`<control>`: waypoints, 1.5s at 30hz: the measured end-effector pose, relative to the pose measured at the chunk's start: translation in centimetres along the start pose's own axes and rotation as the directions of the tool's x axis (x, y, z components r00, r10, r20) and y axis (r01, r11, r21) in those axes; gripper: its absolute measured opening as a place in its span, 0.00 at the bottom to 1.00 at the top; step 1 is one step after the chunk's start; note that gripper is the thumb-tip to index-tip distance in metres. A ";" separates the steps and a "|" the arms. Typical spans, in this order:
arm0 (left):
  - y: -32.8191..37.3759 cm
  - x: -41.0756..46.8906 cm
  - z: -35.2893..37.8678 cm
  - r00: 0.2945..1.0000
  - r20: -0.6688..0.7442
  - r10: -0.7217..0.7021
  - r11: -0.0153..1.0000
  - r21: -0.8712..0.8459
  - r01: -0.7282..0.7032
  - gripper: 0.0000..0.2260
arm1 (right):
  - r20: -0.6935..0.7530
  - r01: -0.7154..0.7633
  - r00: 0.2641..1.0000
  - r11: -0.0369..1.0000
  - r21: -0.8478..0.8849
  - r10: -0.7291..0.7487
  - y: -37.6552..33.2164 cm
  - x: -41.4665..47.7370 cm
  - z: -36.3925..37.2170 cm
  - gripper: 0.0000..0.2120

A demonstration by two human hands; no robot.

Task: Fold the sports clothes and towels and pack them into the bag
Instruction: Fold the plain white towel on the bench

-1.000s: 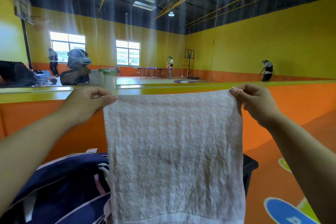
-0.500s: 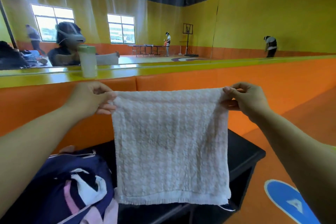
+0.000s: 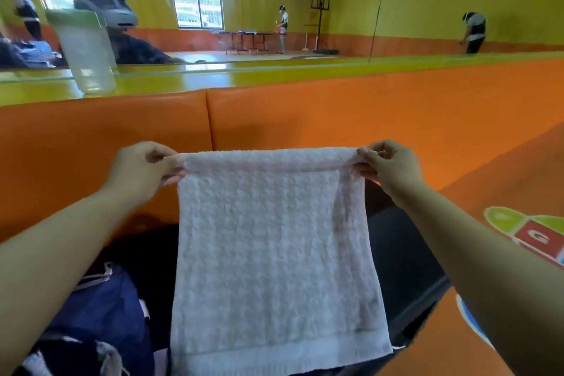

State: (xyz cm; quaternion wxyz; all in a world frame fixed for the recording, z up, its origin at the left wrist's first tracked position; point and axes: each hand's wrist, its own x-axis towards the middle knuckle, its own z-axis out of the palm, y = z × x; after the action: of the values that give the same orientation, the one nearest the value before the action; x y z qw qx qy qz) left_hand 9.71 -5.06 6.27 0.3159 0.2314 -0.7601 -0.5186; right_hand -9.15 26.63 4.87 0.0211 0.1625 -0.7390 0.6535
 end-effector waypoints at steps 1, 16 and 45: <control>-0.5 -0.1 0.2 1.000 -0.001 -0.004 1.000 -0.004 0.004 0.04 | 0.001 -0.007 1.000 1.000 0.001 0.007 0.7 0.0 0.1 0.06; -3.0 -11.9 -1.5 0.976 -0.064 -0.209 0.976 -0.070 0.205 0.06 | 0.077 -0.210 0.977 0.968 0.139 0.200 2.4 -11.0 -3.9 0.08; -8.7 -20.5 -1.2 0.922 0.227 -0.314 0.856 0.488 0.172 0.08 | 0.065 -0.374 0.908 0.872 -0.316 0.413 11.1 -20.1 -5.3 0.08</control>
State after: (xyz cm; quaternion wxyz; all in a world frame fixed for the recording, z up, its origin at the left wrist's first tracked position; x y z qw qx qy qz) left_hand 24.98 4.96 -6.48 0.0651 0.3134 -0.8637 -0.3893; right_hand 5.90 37.07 -9.93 -0.1367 0.0458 -0.8459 0.5135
